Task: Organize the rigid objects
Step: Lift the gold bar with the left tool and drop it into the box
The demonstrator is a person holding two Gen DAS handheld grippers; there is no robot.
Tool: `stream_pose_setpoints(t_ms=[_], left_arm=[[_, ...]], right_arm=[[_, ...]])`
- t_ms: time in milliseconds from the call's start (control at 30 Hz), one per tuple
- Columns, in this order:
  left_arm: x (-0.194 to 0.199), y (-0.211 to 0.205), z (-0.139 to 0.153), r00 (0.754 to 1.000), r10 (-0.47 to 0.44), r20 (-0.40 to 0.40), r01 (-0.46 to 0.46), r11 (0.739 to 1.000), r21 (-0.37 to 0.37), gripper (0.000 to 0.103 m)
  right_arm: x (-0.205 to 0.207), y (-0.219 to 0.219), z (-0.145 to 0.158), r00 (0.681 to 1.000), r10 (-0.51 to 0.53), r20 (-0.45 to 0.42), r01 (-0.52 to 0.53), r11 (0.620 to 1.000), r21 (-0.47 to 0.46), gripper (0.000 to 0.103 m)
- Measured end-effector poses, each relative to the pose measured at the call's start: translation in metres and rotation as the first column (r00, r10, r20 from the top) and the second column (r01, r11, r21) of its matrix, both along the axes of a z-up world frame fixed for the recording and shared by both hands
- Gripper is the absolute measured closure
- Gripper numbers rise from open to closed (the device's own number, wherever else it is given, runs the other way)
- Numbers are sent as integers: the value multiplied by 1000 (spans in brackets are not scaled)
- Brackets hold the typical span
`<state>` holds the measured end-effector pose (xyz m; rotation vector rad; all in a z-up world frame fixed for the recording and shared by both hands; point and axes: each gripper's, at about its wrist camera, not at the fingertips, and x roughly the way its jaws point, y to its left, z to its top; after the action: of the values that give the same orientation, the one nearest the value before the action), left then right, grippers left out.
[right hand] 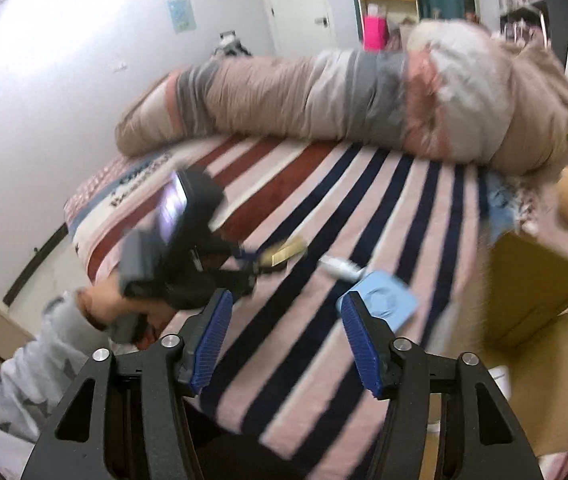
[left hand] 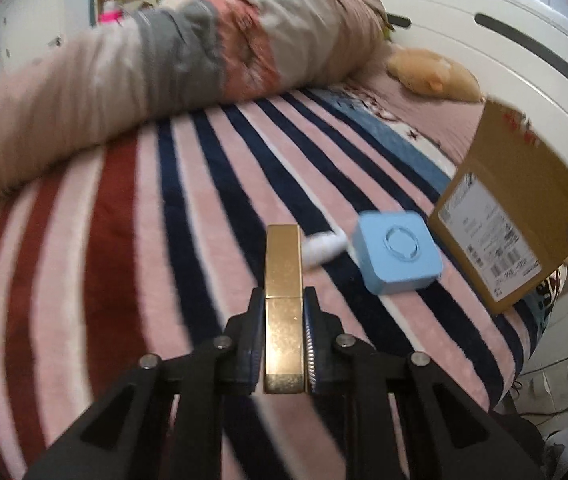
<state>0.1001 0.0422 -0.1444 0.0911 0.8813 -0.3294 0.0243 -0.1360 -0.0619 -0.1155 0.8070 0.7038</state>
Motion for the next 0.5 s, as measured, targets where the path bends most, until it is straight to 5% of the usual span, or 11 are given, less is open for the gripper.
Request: stream_pose_setpoints(t_ms=[167,300,500], left_arm=[[-8,-1,66,998,-21,67,21,1000,6,88],[-16,-40,120,985,-139,104,140,990,-11,88],[-23,-151,177,921,-373,116,380,924,-43,88]], right_arm=[[12,19,-56,992,-120,-36,119,992,-37,22],[41,19,-97,964,-264,-38,258,958,-127,17],[78,9,-129,932,-358,-65,343,924,-171,16]])
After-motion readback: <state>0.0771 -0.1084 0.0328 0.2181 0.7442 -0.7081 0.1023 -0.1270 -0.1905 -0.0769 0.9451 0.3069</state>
